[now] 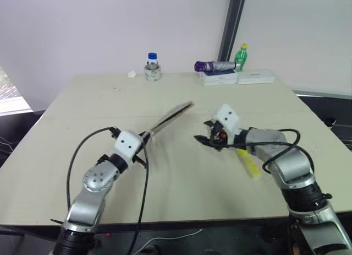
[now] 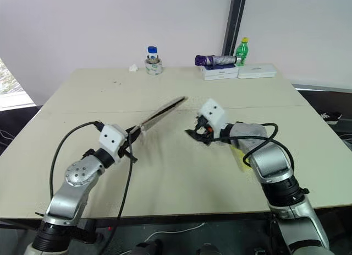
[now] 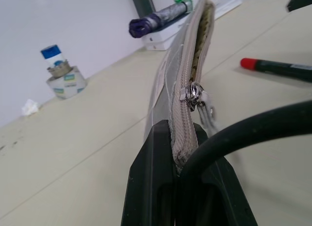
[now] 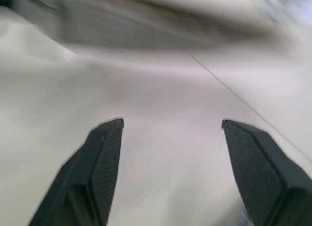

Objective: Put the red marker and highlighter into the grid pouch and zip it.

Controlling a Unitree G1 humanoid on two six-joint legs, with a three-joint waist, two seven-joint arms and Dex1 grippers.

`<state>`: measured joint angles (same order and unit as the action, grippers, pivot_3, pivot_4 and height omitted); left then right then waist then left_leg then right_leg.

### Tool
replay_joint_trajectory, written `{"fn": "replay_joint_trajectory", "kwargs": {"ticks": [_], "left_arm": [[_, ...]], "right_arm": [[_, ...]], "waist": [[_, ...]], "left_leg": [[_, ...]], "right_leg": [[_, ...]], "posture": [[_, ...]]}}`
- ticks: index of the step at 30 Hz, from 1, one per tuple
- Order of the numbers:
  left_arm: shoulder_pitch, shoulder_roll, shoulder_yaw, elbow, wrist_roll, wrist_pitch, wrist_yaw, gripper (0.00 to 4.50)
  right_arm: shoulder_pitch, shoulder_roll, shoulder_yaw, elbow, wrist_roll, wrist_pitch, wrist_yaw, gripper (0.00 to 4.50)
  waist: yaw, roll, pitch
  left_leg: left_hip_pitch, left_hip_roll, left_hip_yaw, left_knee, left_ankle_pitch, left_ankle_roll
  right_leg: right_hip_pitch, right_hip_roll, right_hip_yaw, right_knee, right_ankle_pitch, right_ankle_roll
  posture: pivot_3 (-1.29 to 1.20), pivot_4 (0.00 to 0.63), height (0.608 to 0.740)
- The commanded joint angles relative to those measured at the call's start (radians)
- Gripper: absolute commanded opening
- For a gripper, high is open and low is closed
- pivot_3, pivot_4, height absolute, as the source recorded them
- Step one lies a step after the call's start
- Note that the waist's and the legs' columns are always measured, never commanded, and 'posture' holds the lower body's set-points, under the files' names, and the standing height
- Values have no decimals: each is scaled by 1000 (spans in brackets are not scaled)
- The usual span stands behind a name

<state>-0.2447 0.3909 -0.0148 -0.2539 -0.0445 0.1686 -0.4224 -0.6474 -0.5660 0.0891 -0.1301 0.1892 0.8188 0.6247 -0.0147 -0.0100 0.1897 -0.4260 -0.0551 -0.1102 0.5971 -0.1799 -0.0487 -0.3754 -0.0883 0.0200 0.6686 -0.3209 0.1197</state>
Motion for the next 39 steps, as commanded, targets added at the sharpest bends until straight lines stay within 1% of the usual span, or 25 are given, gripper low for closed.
{"fn": "replay_joint_trajectory", "kwargs": {"ticks": [1, 3, 7, 10, 13, 15, 17, 18, 20, 21, 23, 26, 32, 35, 39], "left_arm": [[-16, 18, 25, 7, 3, -40, -1, 0], [-14, 24, 8, 26, 22, -58, -1, 0], [-9, 1, -16, 58, 37, -77, 15, 0], [-7, -29, -32, 70, 51, -75, 33, 0], [-4, -50, -38, 72, 56, -70, 48, 0], [0, -60, -44, 70, 61, -68, 53, 0], [2, -66, -46, 68, 61, -65, 56, 0], [3, -69, -45, 68, 59, -63, 57, 0], [4, -72, -44, 68, 56, -61, 58, 0], [5, -73, -44, 68, 56, -61, 58, 0], [5, -76, -43, 68, 50, -58, 56, 0], [7, -79, -38, 69, 40, -57, 51, 0], [6, -76, -39, 69, 25, -62, 34, 0], [4, -78, -44, 65, 19, -63, 24, 0], [3, -83, -50, 60, 17, -65, 16, 0]], "right_arm": [[-9, 48, -83, 112, -20, 32, -120, 3437], [-17, 97, -113, 178, -22, 22, -180, 3437], [-22, 154, -121, 299, -52, -43, -261, 3437], [-34, 193, -153, 358, -31, -55, -285, 3437], [-34, 202, -142, 384, -42, -75, -288, 3437], [-32, 204, -142, 386, -40, -78, -291, 2934], [-28, 205, -140, 372, -39, -77, -290, 2175], [-24, 203, -137, 360, -39, -79, -286, 1717], [-16, 193, -133, 329, -42, -82, -278, 649], [-13, 188, -132, 316, -43, -83, -275, 400], [0, 143, -112, 257, -54, -81, -237, 420], [41, 31, -65, 123, -59, -123, -118, 420], [103, -108, -92, -86, 46, -139, 78, 420], [105, -126, -78, -132, 60, -129, 103, 420], [89, -118, -45, -125, 38, -126, 96, 420]], "waist": [[1, 0, 0], [-2, 0, 0], [-3, 0, 0], [-2, 0, 0], [-2, 0, 0], [-2, 0, 0], [-3, 0, 0], [-4, 0, 0], [-4, 0, 0], [-4, 0, 0], [-3, 0, 0], [1, 0, 0], [-4, 0, 0], [-3, 0, 0], [1, 0, 0]], "left_leg": [[0, 0, 0, 0, 0, 0], [0, 0, 0, 0, 0, 0], [0, 0, 1, -1, 0, 0], [0, 0, 1, -1, 0, 0], [0, 0, 1, 0, 0, 0], [0, 0, 1, 0, 0, 0], [0, 0, 1, 0, 0, 0], [0, 0, 1, 0, 0, 0], [0, 0, 1, 0, 0, 0], [0, 0, 1, 0, 0, 0], [0, 0, 1, 0, 0, 0], [0, 0, 1, 0, 0, 0], [0, 0, 1, 0, 0, 0], [0, 0, 0, 0, 0, 0], [0, 0, 0, 0, 0, 0]], "right_leg": [[0, 0, 0, 0, 0, 0], [0, 0, 0, 0, 0, 0], [-1, 0, 1, 0, 0, 0], [0, 0, 1, 0, 0, 0], [0, 0, 1, 0, 0, 0], [0, 0, 1, 0, 0, 0], [0, 0, 1, 0, 0, 0], [0, 0, 1, 0, 0, 0], [0, 0, 1, 0, 0, 0], [0, 0, 1, 0, 0, 0], [0, 0, 1, 0, 0, 0], [0, 0, 1, 0, 0, 0], [1, 0, 0, -1, 0, 0], [1, 0, 0, -1, 0, 0], [1, 0, 0, -1, 0, 0]], "posture": [[0, 150, 740], [0, 150, 740], [0, 150, 740], [0, 150, 740], [0, 150, 740], [0, 150, 740], [0, 150, 740], [0, 150, 740], [0, 150, 740], [0, 150, 740], [0, 150, 740], [0, 150, 740], [0, 150, 740], [0, 150, 740], [0, 150, 740]]}}
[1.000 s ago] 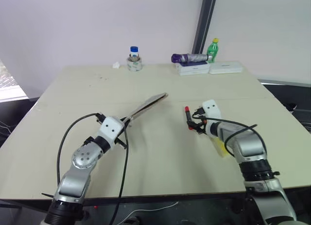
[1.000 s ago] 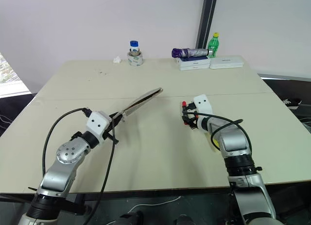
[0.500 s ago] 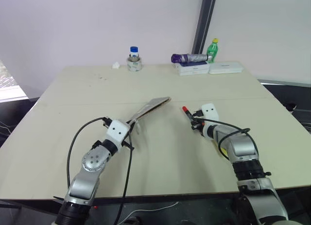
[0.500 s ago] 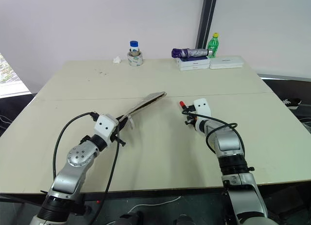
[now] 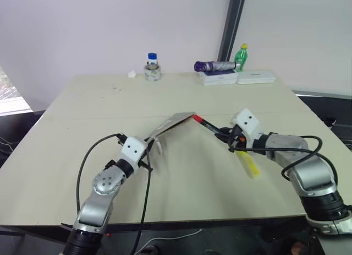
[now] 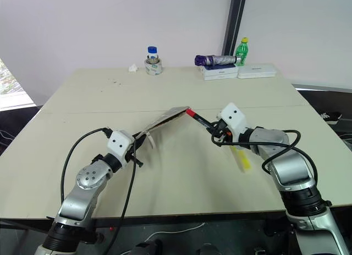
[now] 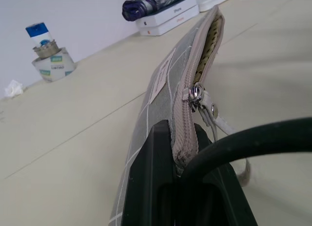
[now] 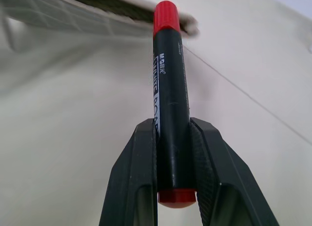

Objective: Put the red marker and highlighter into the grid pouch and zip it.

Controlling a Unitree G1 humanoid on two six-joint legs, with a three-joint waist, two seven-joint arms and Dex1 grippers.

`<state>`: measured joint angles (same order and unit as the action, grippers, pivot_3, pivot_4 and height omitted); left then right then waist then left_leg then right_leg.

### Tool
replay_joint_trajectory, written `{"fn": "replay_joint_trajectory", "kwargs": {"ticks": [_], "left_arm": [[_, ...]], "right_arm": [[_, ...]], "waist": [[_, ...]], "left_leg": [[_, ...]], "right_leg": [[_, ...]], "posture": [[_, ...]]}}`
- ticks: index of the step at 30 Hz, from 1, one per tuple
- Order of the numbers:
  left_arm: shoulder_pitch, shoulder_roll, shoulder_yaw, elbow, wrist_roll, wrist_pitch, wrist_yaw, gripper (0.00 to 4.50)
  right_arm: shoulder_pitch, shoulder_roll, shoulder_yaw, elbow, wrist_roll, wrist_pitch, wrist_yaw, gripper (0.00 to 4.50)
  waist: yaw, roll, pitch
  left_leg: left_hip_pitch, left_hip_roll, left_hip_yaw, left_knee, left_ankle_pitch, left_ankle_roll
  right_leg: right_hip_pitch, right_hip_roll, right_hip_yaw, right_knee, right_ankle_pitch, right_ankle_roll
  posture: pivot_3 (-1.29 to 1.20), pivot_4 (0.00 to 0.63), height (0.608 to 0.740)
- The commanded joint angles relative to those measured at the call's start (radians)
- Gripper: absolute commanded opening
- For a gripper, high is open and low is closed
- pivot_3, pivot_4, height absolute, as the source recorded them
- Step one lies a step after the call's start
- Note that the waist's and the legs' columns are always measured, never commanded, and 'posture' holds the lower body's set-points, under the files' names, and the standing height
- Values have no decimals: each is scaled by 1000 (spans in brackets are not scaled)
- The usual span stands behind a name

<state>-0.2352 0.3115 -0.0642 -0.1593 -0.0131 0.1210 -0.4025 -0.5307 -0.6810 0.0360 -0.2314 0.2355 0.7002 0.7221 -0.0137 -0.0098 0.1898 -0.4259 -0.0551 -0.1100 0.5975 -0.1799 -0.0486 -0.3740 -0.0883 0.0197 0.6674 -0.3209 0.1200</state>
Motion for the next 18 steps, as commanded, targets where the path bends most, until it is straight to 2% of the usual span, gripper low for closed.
{"fn": "replay_joint_trajectory", "kwargs": {"ticks": [1, 18], "left_arm": [[-7, -5, 0, -36, -14, -17, -4, 0], [5, -6, -18, -51, -3, -26, -31, 0]], "right_arm": [[-29, -5, 16, -17, -16, -13, -1, 420], [-54, -13, 82, 19, -77, -41, 23, 420]], "waist": [[0, 0, 0], [1, 0, 0]], "left_leg": [[0, 0, 0, 0, 0, 0], [0, 0, 0, 0, 0, 0]], "right_leg": [[0, 0, 0, 0, 0, 0], [0, 0, 0, -1, 0, 0]], "posture": [[0, 150, 740], [0, 150, 740]]}}
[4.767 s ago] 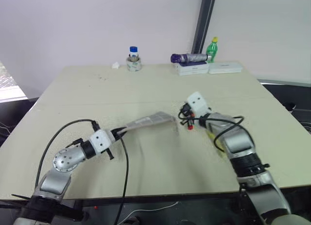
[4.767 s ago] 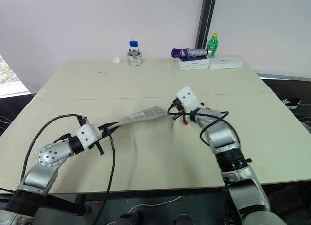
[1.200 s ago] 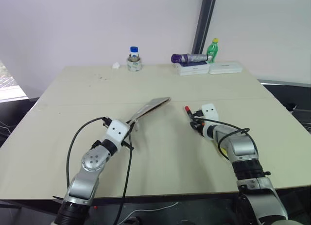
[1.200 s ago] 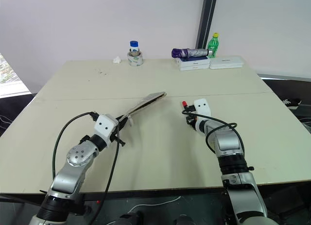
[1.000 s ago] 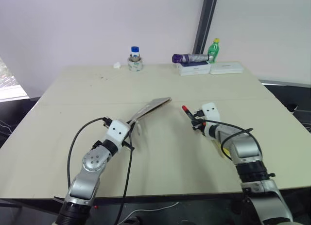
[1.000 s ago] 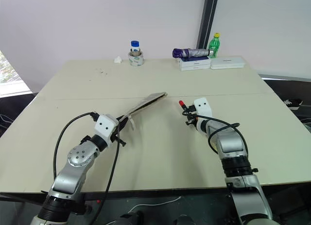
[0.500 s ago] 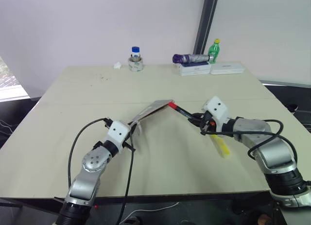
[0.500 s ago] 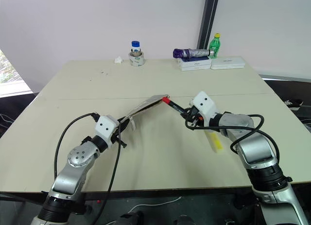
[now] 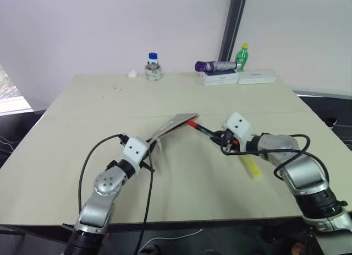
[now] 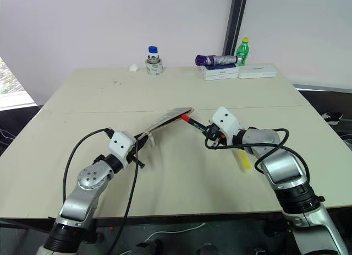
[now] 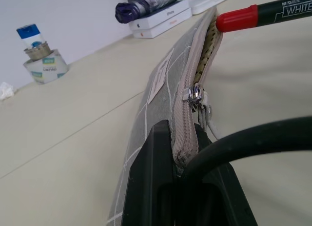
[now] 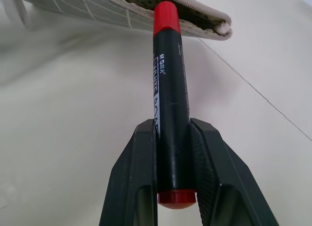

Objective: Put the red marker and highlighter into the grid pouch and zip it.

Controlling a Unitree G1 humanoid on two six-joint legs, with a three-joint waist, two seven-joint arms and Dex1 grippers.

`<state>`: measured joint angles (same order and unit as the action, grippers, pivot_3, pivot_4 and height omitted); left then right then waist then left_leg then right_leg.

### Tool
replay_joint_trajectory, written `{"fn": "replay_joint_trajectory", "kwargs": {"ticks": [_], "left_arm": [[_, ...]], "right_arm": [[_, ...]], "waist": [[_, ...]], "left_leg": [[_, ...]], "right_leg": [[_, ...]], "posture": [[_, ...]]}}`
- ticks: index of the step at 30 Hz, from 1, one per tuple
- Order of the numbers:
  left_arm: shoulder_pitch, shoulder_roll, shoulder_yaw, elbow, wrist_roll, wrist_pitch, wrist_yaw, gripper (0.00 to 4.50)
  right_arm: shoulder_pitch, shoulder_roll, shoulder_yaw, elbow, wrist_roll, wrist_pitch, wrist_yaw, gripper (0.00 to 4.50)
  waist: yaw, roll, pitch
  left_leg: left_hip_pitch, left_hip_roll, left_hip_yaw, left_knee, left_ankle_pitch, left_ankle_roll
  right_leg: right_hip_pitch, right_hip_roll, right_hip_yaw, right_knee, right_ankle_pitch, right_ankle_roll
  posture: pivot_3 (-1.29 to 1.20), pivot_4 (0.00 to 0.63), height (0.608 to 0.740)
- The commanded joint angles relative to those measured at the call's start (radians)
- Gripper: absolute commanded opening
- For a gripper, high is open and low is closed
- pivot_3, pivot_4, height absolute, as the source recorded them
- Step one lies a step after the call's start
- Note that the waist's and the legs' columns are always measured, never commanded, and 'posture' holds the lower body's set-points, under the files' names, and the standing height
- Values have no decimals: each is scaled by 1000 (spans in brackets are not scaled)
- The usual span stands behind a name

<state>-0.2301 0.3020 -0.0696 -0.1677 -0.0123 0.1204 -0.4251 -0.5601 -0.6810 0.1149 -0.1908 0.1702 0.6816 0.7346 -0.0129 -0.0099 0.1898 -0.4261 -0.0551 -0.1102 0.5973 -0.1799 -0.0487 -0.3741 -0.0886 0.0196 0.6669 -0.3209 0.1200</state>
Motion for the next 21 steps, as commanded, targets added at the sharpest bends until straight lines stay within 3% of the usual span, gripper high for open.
{"fn": "replay_joint_trajectory", "kwargs": {"ticks": [1, 15, 21], "left_arm": [[1, 6, -15, -43, -1, -28, -12, 0], [35, 135, -147, -92, 22, -106, -207, 0], [41, 163, -162, -99, 11, -119, -256, 0]], "right_arm": [[-26, -18, 10, -22, -20, -28, 14, 420], [-35, -127, 231, -54, -247, -322, 173, 420], [-42, -121, 247, -35, -292, -400, 215, 420]], "waist": [[0, 0, 0], [-1, 0, 0], [-1, 0, 0]], "left_leg": [[0, 0, 0, 0, 0, 0], [0, 0, 0, 0, 0, 0], [0, 1, 0, 0, 0, 0]], "right_leg": [[0, 0, 0, 0, 0, 0], [0, 0, 0, 0, 0, 0], [0, 0, 0, -1, 0, 0]], "posture": [[0, 150, 740], [0, 150, 740], [0, 150, 740]]}}
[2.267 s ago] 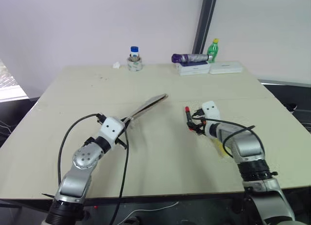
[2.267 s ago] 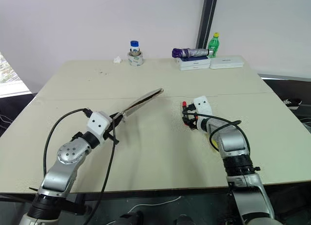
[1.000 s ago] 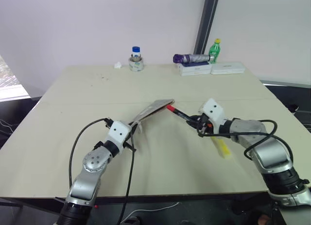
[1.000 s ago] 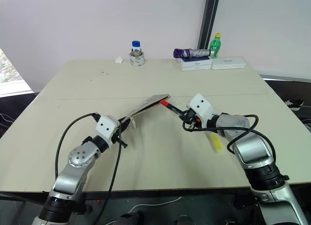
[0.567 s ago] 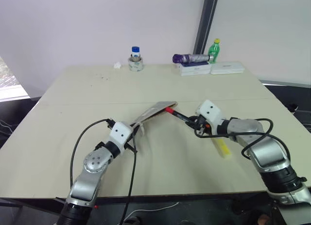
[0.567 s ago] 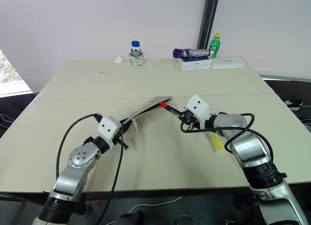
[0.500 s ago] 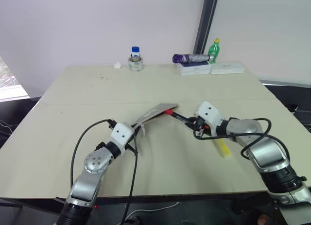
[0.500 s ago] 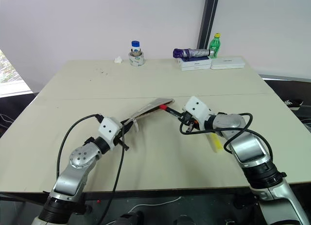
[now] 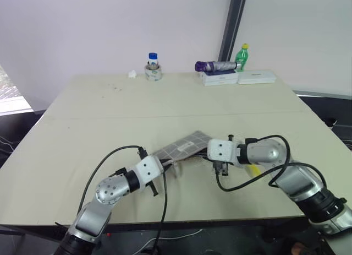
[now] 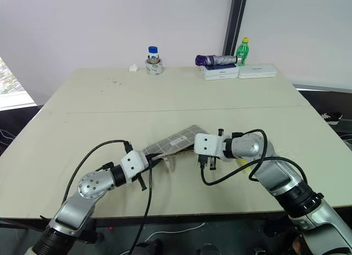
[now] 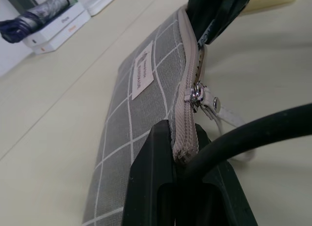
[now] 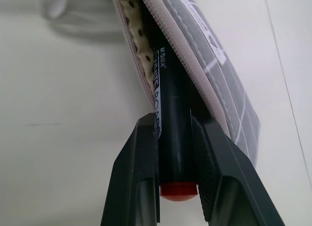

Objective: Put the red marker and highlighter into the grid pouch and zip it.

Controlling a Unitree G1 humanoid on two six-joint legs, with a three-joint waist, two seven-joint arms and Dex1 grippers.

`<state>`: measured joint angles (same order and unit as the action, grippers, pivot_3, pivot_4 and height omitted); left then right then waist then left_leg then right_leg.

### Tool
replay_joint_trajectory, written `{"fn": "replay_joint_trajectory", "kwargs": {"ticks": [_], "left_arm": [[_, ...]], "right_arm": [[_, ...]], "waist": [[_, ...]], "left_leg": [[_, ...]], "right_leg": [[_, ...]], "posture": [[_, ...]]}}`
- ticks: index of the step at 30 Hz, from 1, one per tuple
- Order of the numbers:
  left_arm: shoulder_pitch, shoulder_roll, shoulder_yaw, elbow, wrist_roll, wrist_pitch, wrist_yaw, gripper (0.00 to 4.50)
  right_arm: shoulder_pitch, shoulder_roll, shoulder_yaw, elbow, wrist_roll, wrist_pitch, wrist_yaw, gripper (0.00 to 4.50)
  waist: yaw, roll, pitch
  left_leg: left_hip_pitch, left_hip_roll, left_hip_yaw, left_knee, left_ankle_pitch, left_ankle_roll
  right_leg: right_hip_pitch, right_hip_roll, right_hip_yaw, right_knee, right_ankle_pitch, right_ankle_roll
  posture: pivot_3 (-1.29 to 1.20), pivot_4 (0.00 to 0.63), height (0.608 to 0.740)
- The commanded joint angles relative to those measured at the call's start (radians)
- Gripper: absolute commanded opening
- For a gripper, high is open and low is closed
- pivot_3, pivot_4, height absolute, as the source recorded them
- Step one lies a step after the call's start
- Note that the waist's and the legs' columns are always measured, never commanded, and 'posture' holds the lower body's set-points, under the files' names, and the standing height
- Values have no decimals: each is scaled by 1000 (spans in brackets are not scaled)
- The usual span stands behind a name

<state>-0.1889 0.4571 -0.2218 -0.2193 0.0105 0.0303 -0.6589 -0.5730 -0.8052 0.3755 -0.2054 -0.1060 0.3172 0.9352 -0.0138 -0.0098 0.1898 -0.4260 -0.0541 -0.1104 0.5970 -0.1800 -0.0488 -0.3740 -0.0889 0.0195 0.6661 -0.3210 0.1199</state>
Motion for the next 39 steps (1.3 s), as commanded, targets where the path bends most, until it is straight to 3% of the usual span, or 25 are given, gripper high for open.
{"fn": "replay_joint_trajectory", "kwargs": {"ticks": [1, 2, 3, 9, 16, 21, 29, 32, 37, 39], "left_arm": [[1, 9, -9, -48, -12, -30, -26, 0], [2, 9, -6, -48, -12, -30, -27, 0], [3, 8, -2, -48, -11, -28, -26, 0], [-9, -37, 48, -30, -26, 31, 42, 0], [-47, -120, 99, 14, -26, 100, 165, 0], [-76, -139, 93, 48, -12, 101, 192, 0], [-91, -146, 76, 69, -10, 87, 186, 0], [-93, -148, 72, 73, -12, 82, 180, 0], [-97, -148, 74, 78, -15, 75, 175, 0], [-98, -148, 76, 79, -17, 73, 175, 0]], "right_arm": [[-29, 6, -15, -19, -17, -37, 20, 420], [-30, 10, -22, -21, -11, -26, 26, 420], [-30, 14, -30, -23, -4, -13, 31, 1440], [-15, 22, -158, -79, 97, 100, 27, 4226], [107, -47, -399, -65, 238, 315, 20, 4226], [196, -44, -489, 35, 250, 478, -78, 4226], [302, -12, -529, 11, 315, 668, -160, 4226], [307, -5, -538, 4, 342, 700, -172, 3405], [303, -15, -536, -9, 365, 704, -182, 846], [294, -31, -528, -9, 361, 674, -180, 845]], "waist": [[0, 0, 0], [0, 0, 0], [0, 0, 0], [2, 0, 0], [9, 0, 0], [2, 0, 0], [2, 0, 0], [3, 0, 0], [3, 0, 0], [3, 0, 0]], "left_leg": [[0, 0, 0, 0, 0, 0], [0, 0, 0, 0, 0, 0], [0, 0, 0, 0, 0, 0], [0, 0, -1, 0, 0, 0], [0, -1, -2, 1, 0, 0], [0, -1, -1, 1, 0, 0], [0, -1, 0, 1, 0, 0], [0, -1, 0, 2, 0, 0], [0, -1, 0, 2, 0, 0], [0, -1, 0, 2, 0, 0]], "right_leg": [[0, 0, 0, 0, 0, 0], [0, 0, 0, 0, 0, 0], [0, 0, 0, 0, 0, 0], [0, -1, 0, 0, 0, 0], [2, -1, -2, 0, 0, 0], [2, 0, -2, 0, 0, 0], [1, 0, -1, 0, 0, 0], [2, 0, -1, 0, 0, 0], [2, 0, -1, 0, 0, 0], [2, 0, -1, 0, 0, 0]], "posture": [[0, 150, 740], [0, 150, 740], [0, 150, 740], [0, 150, 740], [0, 150, 740], [0, 150, 740], [0, 150, 740], [0, 150, 740], [0, 150, 740], [0, 150, 740]]}}
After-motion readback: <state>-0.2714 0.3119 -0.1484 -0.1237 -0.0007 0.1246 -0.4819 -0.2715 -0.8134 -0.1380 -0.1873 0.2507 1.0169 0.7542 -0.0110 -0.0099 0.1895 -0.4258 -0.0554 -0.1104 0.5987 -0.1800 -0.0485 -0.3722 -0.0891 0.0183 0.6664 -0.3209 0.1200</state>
